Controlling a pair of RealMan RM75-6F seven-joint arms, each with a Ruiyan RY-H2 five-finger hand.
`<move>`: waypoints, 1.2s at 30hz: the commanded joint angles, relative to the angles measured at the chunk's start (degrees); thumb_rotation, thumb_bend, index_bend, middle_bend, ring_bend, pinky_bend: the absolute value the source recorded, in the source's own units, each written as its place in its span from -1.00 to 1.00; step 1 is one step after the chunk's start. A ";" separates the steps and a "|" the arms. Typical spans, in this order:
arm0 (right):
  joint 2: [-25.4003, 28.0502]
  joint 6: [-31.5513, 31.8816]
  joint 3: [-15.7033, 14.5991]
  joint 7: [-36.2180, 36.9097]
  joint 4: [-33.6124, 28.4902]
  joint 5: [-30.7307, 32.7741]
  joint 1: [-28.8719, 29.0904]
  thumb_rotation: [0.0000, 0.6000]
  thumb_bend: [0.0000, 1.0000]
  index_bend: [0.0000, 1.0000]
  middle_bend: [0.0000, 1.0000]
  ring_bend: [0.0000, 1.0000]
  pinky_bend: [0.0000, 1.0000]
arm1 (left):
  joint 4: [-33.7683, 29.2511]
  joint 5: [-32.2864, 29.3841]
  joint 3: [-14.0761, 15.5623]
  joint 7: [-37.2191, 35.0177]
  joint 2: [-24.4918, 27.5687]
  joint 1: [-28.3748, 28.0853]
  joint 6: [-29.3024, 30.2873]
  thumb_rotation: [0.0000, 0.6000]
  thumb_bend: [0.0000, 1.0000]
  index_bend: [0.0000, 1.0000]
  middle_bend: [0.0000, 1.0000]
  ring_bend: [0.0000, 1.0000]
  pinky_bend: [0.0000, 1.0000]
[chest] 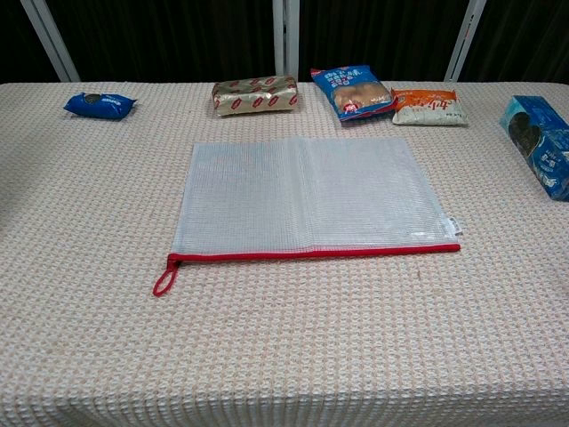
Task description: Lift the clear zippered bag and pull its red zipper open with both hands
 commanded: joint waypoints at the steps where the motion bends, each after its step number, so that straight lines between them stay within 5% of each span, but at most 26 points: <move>1: 0.00 -1.25 0.17 -0.42 -0.31 0.06 0.85 1.00 -0.66 -1.00 -1.00 -1.00 -1.00 | -0.23 -0.64 -0.34 0.86 -0.31 -0.41 -0.77 1.00 -0.59 -0.49 -0.77 -0.88 -0.79; 9: -0.16 -6.05 -0.74 -1.30 -3.31 -6.03 6.09 1.00 -0.66 -1.00 -0.99 -1.00 -1.00 | -0.64 -0.81 -0.58 1.61 -0.58 -0.92 -1.49 1.00 -0.59 -0.49 -0.77 -0.88 -0.79; 19: -9.60 -26.48 1.34 -6.71 -7.31 -11.20 22.70 1.00 -0.67 -1.00 -0.99 -1.00 -1.00 | -0.01 -0.18 -0.31 0.39 -1.28 -0.46 -0.61 1.00 -0.59 -0.49 -0.77 -0.88 -0.79; 25: -21.70 -36.05 5.66 -7.13 -0.45 -5.70 31.29 1.00 -0.68 -1.00 -1.00 -1.00 -1.00 | 1.77 -0.20 -0.40 -1.17 -2.03 -0.43 -0.51 1.00 -0.59 -0.49 -0.77 -0.88 -0.79; 36: -31.93 -43.87 8.39 -11.19 10.19 1.00 39.46 1.00 -0.69 -1.00 -1.00 -1.00 -1.00 | 3.78 -1.13 -0.80 -3.21 -2.25 -0.76 -1.36 1.00 -0.59 -0.49 -0.77 -0.87 -0.79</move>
